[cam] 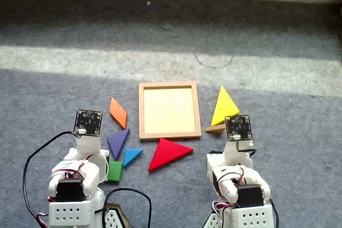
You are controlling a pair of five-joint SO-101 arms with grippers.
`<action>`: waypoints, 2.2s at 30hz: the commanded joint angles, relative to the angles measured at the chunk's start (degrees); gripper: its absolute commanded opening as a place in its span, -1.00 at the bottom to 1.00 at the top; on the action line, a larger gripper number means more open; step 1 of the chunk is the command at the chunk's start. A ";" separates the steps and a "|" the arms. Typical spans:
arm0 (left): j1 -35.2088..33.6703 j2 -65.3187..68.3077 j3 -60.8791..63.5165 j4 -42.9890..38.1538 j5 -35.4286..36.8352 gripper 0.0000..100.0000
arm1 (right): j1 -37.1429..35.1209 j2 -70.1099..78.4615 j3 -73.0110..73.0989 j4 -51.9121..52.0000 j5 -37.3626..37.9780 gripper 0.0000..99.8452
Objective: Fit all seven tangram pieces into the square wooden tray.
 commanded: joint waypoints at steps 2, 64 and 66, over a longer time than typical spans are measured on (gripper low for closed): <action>-0.48 -0.40 1.01 0.18 0.44 -0.99 | 0.66 -0.84 6.64 0.22 -0.44 -0.98; -8.48 -0.40 -2.95 0.00 0.18 -0.99 | 4.97 -0.92 0.84 -7.87 -0.53 -0.98; -12.09 -0.40 -3.12 -3.78 0.26 -0.99 | 4.97 -0.92 -2.33 -7.96 -0.44 -0.98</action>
